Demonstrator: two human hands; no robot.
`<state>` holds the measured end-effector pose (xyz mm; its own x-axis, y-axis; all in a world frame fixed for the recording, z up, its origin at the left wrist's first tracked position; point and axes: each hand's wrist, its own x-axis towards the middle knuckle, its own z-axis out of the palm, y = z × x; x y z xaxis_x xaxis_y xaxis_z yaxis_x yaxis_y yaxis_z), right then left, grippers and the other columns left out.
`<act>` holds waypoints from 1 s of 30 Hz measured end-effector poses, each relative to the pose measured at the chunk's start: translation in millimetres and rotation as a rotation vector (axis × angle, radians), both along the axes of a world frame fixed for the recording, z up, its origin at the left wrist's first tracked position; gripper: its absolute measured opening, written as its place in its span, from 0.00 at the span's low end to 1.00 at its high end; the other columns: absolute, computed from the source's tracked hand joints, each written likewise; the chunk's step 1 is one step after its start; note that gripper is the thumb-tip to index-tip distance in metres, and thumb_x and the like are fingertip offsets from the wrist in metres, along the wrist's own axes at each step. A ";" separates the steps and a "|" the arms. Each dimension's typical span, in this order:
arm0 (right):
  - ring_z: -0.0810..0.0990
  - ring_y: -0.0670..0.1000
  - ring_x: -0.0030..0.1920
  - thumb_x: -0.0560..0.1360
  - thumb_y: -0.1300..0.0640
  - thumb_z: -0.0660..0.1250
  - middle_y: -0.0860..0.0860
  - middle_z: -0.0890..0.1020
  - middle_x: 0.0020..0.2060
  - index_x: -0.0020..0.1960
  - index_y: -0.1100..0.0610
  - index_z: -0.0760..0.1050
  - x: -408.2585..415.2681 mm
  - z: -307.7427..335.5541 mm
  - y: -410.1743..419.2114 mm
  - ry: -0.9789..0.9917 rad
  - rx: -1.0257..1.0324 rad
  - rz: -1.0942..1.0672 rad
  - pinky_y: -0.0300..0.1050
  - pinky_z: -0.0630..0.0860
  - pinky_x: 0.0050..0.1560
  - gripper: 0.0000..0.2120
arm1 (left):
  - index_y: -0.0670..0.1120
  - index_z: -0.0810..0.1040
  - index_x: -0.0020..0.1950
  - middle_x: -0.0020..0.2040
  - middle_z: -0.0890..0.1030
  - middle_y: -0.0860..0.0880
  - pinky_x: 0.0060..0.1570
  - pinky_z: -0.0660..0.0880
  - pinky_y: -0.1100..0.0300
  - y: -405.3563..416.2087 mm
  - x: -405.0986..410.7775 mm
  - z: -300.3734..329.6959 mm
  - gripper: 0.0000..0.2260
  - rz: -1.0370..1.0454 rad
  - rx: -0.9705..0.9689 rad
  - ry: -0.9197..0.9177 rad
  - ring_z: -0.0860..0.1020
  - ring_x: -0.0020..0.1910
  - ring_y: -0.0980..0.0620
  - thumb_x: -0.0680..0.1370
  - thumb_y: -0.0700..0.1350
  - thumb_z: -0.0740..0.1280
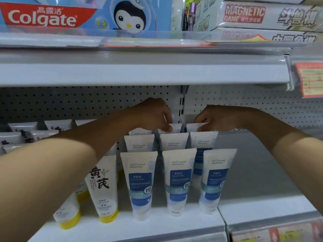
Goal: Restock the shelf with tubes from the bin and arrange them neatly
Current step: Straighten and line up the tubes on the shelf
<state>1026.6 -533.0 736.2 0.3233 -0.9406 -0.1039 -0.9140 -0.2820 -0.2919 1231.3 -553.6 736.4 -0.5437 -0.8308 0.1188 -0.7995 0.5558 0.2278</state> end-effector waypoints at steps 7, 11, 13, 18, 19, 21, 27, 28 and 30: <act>0.75 0.48 0.42 0.75 0.55 0.67 0.58 0.83 0.49 0.50 0.58 0.82 -0.3 -2.4 -0.4 -0.027 0.003 -0.001 0.43 0.71 0.46 0.08 | 0.39 0.81 0.49 0.36 0.77 0.51 0.35 0.69 0.65 -6.1 -15.8 -7.5 0.09 -0.095 -0.002 -0.131 0.70 0.32 0.57 0.74 0.43 0.70; 0.77 0.50 0.44 0.75 0.55 0.66 0.55 0.83 0.48 0.49 0.57 0.80 -0.5 -1.5 0.9 -0.037 -0.012 0.009 0.44 0.74 0.48 0.07 | 0.39 0.81 0.46 0.43 0.82 0.43 0.41 0.73 0.58 -9.3 -16.9 -9.2 0.07 -0.103 -0.012 -0.126 0.73 0.35 0.54 0.73 0.43 0.71; 0.79 0.51 0.49 0.75 0.58 0.66 0.51 0.82 0.49 0.52 0.55 0.79 -2.4 0.5 3.4 -0.090 -0.017 0.000 0.45 0.75 0.53 0.07 | 0.41 0.81 0.45 0.42 0.81 0.45 0.41 0.73 0.58 -9.3 -17.0 -10.1 0.06 -0.107 -0.023 -0.119 0.73 0.35 0.55 0.73 0.43 0.71; 0.80 0.51 0.55 0.75 0.61 0.66 0.50 0.82 0.53 0.56 0.57 0.79 -6.8 2.0 6.3 -0.117 -0.017 -0.006 0.47 0.76 0.58 0.10 | 0.39 0.81 0.48 0.45 0.82 0.44 0.42 0.75 0.58 -8.9 -18.1 -10.1 0.08 -0.088 -0.010 -0.108 0.74 0.38 0.53 0.73 0.43 0.71; 0.80 0.51 0.55 0.75 0.61 0.66 0.50 0.82 0.53 0.56 0.57 0.79 -6.9 2.0 6.6 -0.116 -0.020 -0.008 0.48 0.76 0.59 0.10 | 0.39 0.81 0.47 0.43 0.81 0.45 0.39 0.73 0.61 -8.9 -18.1 -9.6 0.08 -0.087 -0.008 -0.116 0.73 0.36 0.55 0.73 0.43 0.71; 0.80 0.52 0.55 0.75 0.62 0.65 0.51 0.82 0.53 0.57 0.58 0.78 -6.6 2.5 7.7 -0.124 -0.026 -0.011 0.48 0.76 0.59 0.11 | 0.41 0.81 0.46 0.42 0.80 0.48 0.36 0.71 0.64 -8.3 -17.6 -9.0 0.06 -0.086 0.005 -0.125 0.73 0.34 0.57 0.73 0.43 0.71; 0.77 0.52 0.58 0.76 0.62 0.64 0.50 0.79 0.53 0.59 0.59 0.77 -3.9 6.2 7.5 -0.157 -0.109 -0.031 0.44 0.73 0.60 0.12 | 0.46 0.81 0.53 0.48 0.79 0.54 0.41 0.70 0.67 -3.0 -13.4 1.1 0.10 -0.058 0.011 -0.029 0.75 0.46 0.56 0.73 0.47 0.71; 0.77 0.53 0.58 0.76 0.61 0.64 0.50 0.79 0.53 0.58 0.58 0.78 -3.9 7.0 6.7 -0.168 -0.139 -0.037 0.45 0.73 0.62 0.11 | 0.47 0.82 0.52 0.48 0.79 0.54 0.42 0.70 0.67 -2.3 -10.6 5.4 0.10 -0.048 -0.002 0.011 0.75 0.47 0.57 0.73 0.47 0.70; 0.76 0.53 0.59 0.76 0.62 0.64 0.49 0.78 0.52 0.57 0.58 0.78 -3.3 8.0 4.5 -0.193 -0.207 -0.047 0.45 0.72 0.62 0.11 | 0.46 0.82 0.53 0.49 0.80 0.54 0.48 0.69 0.66 -0.4 -2.7 14.2 0.09 -0.030 -0.021 0.088 0.76 0.49 0.57 0.74 0.45 0.70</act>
<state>1023.3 -528.5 744.2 0.2738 -0.9498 0.1512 -0.8607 -0.3122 -0.4021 1228.6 -554.0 750.6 -0.5549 -0.8112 0.1842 -0.7598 0.5844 0.2848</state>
